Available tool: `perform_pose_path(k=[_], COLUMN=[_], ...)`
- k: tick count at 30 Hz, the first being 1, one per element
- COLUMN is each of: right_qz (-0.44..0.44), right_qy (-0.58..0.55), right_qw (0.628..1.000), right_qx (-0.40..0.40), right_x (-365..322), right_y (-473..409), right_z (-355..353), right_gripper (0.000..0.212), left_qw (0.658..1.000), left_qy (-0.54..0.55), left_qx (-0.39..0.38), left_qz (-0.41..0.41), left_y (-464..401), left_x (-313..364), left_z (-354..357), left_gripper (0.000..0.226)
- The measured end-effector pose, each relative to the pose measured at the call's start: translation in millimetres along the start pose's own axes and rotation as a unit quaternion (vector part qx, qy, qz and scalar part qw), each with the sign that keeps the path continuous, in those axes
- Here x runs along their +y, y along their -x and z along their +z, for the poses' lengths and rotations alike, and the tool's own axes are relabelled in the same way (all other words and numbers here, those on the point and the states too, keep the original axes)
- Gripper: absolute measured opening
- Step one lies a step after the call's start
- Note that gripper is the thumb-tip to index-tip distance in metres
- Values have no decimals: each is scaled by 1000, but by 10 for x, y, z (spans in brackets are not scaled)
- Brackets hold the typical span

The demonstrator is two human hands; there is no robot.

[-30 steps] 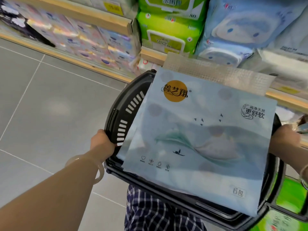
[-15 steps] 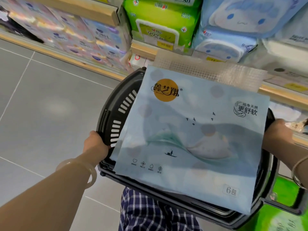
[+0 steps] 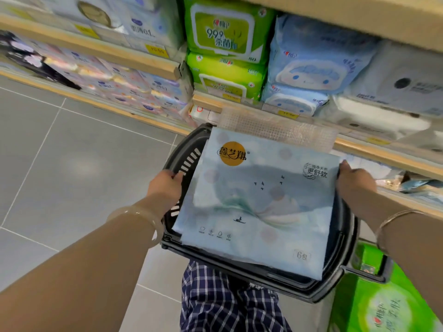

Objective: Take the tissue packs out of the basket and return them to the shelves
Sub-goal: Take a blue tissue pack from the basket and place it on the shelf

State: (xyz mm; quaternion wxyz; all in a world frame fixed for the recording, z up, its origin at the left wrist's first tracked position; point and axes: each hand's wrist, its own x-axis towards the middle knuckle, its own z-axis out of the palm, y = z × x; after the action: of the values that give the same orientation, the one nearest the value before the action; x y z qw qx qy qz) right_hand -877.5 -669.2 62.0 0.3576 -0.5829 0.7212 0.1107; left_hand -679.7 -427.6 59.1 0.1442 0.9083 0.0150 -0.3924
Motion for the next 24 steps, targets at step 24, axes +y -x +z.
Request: perform_pose_path(k=[24], right_qz=[36], right_qy=[-390], right_qw=[876], right_qx=[-281], right_x=[595], right_y=[358], right_z=[231], right_gripper=[29], left_qw=[917], left_qy=[301], left_qx=[-257], left_qz=[48], left_y=[330], left_x=[-79], left_z=[264], left_gripper=[49])
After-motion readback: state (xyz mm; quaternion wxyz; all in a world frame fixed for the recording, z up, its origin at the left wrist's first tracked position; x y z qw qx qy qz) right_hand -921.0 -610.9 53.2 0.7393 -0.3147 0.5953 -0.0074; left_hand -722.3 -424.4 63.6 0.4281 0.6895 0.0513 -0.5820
